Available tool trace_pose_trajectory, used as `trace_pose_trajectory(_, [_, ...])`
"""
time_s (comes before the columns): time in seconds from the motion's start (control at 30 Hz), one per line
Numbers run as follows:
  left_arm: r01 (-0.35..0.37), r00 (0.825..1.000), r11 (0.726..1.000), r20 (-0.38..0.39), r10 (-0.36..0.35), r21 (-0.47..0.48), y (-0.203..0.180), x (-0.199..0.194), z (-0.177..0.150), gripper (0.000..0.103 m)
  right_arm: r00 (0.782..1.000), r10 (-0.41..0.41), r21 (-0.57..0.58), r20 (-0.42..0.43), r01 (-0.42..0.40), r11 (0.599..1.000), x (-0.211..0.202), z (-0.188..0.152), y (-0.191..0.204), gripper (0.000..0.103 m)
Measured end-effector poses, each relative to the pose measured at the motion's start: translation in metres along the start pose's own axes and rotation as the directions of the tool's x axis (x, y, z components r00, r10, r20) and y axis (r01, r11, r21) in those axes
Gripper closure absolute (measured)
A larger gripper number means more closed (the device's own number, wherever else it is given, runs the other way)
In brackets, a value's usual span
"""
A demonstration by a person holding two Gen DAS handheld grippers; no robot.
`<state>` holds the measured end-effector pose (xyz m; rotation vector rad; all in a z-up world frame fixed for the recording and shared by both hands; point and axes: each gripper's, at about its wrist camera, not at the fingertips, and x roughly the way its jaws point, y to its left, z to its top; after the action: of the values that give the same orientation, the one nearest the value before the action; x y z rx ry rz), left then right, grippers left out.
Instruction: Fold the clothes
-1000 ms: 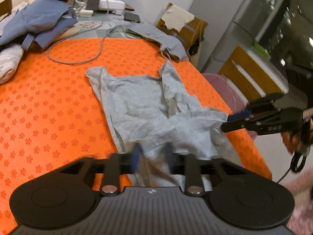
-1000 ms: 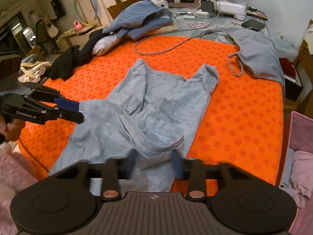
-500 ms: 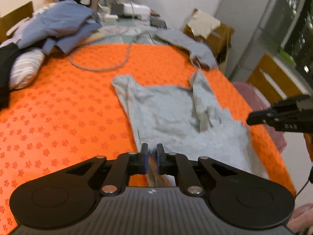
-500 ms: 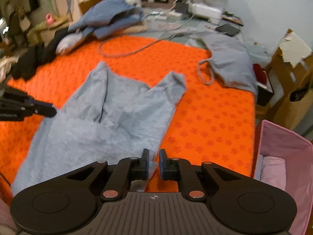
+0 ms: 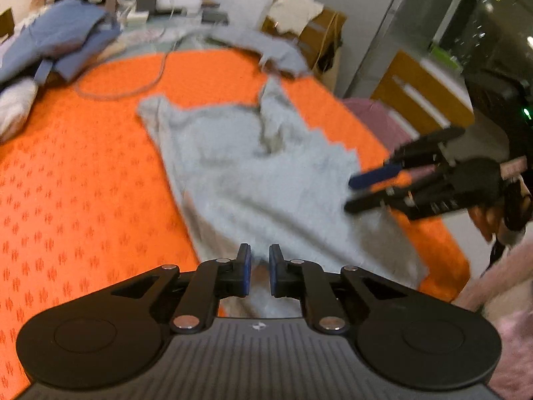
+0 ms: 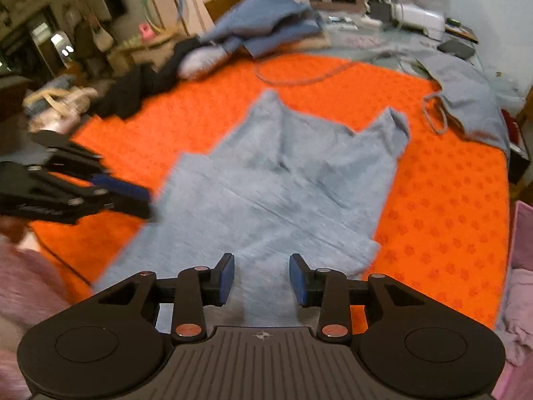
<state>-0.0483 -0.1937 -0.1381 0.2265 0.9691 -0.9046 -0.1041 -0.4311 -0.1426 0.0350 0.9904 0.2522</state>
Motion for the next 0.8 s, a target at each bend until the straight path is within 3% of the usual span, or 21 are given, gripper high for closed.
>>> trace_pose_trajectory(0.1, [-0.008, 1.000, 0.999, -0.007, 0.007, -0.044, 0.005, -0.002, -0.008, 0.078, 0.995, -0.097, 0.032, -0.023, 0.098, 0.995, 0.011, 0.000, -0.013, 0.065])
trace_pose_trajectory(0.23, [-0.025, 0.999, 0.994, 0.023, 0.028, -0.102, 0.009, -0.009, -0.014, 0.071, 0.995, -0.083, 0.116, 0.047, 0.077, 0.990, -0.013, 0.001, -0.026, 0.065])
trace_pose_trajectory(0.37, [-0.042, 0.999, 0.987, 0.023, 0.046, -0.153, 0.016, 0.000, -0.014, 0.071, 0.996, -0.071, 0.130, 0.063, 0.062, 0.990, -0.034, -0.008, -0.027, 0.065])
trace_pose_trajectory(0.5, [-0.042, 0.999, 0.985, 0.021, 0.046, -0.169, 0.016, 0.000, -0.015, 0.071, 1.000, -0.012, 0.148, 0.018, 0.009, 0.989, -0.044, -0.026, -0.021, 0.064])
trace_pose_trajectory(0.6, [-0.011, 0.999, 0.987, 0.032, 0.016, -0.163, 0.012, -0.015, -0.022, 0.071, 1.000, -0.008, 0.155, -0.015, 0.010, 0.988, -0.047, -0.045, -0.011, 0.064])
trace_pose_trajectory(0.8, [0.063, 0.997, 0.990, -0.025, -0.067, -0.128, -0.003, -0.034, -0.050, 0.071, 0.999, 0.012, 0.247, -0.036, -0.003, 0.969, -0.052, -0.075, -0.003, 0.064])
